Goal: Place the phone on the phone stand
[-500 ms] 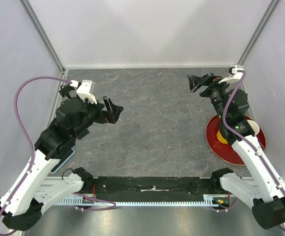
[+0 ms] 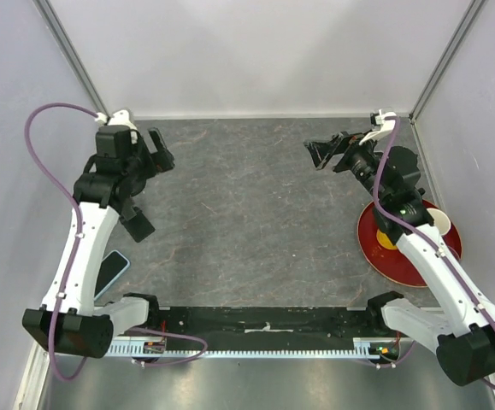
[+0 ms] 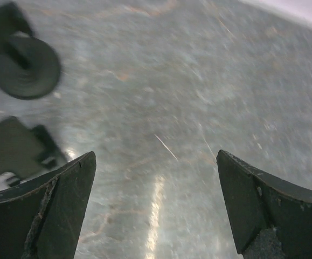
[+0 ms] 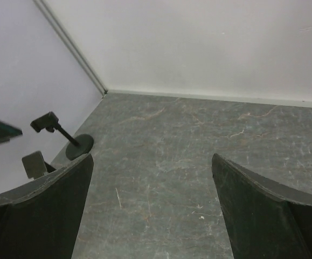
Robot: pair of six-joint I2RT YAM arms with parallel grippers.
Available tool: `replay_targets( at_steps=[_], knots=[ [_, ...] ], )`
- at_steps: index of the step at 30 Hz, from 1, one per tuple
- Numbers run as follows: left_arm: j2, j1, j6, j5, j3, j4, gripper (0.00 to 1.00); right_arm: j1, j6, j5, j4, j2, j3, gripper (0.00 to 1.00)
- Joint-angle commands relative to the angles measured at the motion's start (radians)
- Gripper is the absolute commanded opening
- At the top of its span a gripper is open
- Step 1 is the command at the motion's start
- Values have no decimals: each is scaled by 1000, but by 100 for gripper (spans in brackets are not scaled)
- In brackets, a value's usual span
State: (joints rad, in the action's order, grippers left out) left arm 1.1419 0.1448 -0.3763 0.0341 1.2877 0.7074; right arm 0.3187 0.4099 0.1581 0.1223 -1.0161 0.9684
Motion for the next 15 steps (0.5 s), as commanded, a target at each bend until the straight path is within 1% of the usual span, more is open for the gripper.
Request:
replay_targets(
  at_steps=[1,3,4,6,7,10,12,13,15],
  knots=[
    [1,-98,-4,216,88,-38,100,6,-57,121,28,-6,50,98],
    [-28,-128,4,265,50,-98,100,5,-77,133,27,-3,47,98],
    [-37,-172,22,291,14,-150,100,5,-82,132,27,-3,46,98],
    [-42,-200,49,329,-20,-204,100,5,-98,127,22,-2,44,98],
    [-31,-233,65,352,-51,-239,99,5,-102,126,20,-3,43,98],
    [31,-309,59,276,-56,-229,96,5,-118,123,11,-15,46,98],
    [56,-323,50,268,-76,-244,96,5,-123,126,-9,-35,55,98],
    [71,-341,42,236,-82,-255,96,5,-129,126,-15,-41,62,98],
    [123,-356,34,227,-87,-278,92,5,-137,124,-35,-58,70,98]
  ],
)
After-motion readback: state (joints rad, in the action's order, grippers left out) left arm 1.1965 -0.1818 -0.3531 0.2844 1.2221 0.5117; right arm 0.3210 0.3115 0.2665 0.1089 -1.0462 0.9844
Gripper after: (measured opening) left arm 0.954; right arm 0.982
